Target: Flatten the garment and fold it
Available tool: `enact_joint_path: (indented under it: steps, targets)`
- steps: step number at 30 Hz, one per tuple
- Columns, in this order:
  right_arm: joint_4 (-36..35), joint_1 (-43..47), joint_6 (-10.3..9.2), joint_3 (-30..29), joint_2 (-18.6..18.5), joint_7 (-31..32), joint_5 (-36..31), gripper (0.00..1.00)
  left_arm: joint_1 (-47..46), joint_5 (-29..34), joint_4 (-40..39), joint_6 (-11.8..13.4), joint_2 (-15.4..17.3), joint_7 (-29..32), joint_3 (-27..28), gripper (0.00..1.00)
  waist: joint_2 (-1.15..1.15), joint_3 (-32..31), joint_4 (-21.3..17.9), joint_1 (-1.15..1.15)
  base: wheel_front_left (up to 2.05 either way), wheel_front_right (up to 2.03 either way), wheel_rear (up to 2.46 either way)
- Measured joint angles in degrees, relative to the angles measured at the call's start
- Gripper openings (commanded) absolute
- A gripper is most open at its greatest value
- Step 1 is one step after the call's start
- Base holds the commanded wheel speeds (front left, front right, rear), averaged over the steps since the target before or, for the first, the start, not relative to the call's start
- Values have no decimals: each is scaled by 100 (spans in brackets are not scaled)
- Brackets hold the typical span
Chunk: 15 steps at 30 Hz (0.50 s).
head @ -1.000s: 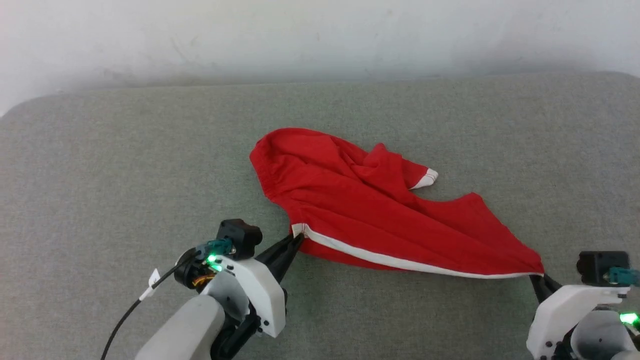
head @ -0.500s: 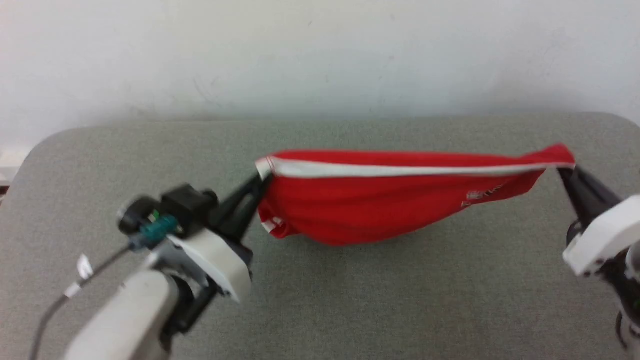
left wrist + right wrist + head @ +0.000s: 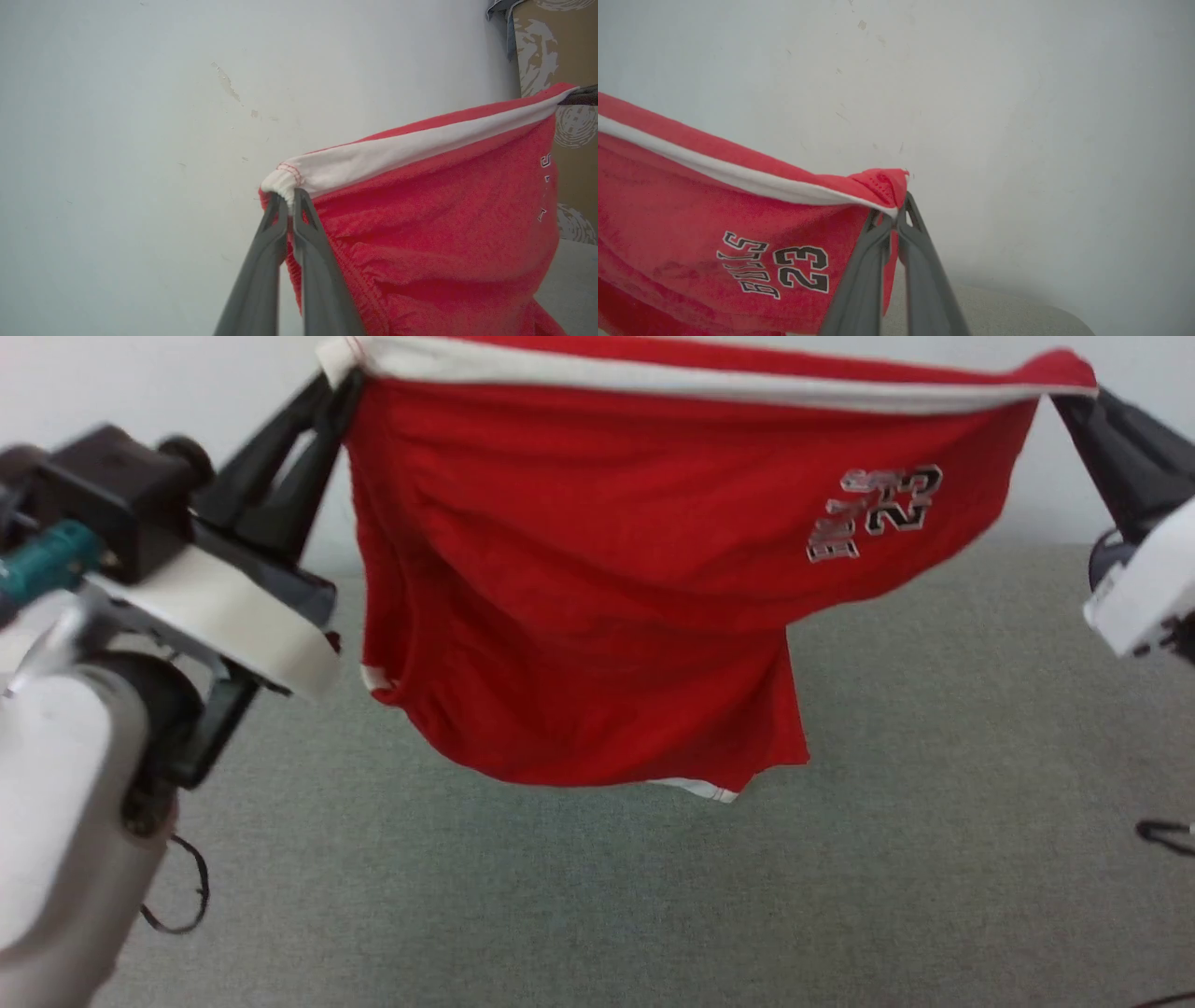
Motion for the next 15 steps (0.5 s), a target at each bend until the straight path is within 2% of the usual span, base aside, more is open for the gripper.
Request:
enact_joint_path:
  steps: [7, 15]
  targets:
    - [602, -1092, 4, 533, -263, -54, -210, 0, -454, -357, 349, -76, 76, 176, 237, 0, 0, 377, -129, 1, 0, 0, 0]
    - [2008, -2820, 7, 1007, -280, -883, -648, 0, -1758, -389, 1407, -405, -21, 220, 223, 0, 0, 1166, -282, 2, 0, 0, 0]
